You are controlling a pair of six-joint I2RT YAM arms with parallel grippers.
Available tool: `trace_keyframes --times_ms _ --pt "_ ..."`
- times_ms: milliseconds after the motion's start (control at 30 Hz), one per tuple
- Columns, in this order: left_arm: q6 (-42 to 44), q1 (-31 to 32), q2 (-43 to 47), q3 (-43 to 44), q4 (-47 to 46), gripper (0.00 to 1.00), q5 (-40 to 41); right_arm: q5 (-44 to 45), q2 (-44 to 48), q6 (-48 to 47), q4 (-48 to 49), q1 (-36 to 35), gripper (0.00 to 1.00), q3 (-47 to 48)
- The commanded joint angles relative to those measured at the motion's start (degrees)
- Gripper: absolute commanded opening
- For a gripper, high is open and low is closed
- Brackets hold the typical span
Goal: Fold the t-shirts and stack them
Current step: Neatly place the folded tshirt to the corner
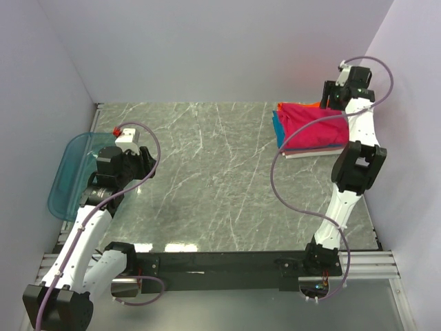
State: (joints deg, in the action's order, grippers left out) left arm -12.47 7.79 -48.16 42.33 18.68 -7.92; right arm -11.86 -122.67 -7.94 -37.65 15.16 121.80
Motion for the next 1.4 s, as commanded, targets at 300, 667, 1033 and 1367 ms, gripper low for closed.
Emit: trace_keyframes --times_ms 300,667,1033,1367 --pt "1.66 -0.23 -1.23 0.04 -1.45 0.55 -1.13 -2.64 -10.48 0.83 -2.52 -0.22 0.7 8.72" --pt "1.75 -0.23 -1.5 0.12 -1.36 0.55 -1.22 -8.27 -14.96 -0.05 -6.73 -0.66 0.55 10.57" --pt "1.75 -0.23 -2.11 0.13 -1.45 0.55 -1.39 -8.11 -9.26 -1.98 -1.13 -1.09 0.0 3.38" --pt "1.66 -0.23 -2.55 0.21 -1.45 0.55 -1.39 9.72 3.4 -5.32 18.39 -4.87 0.0 -11.49"
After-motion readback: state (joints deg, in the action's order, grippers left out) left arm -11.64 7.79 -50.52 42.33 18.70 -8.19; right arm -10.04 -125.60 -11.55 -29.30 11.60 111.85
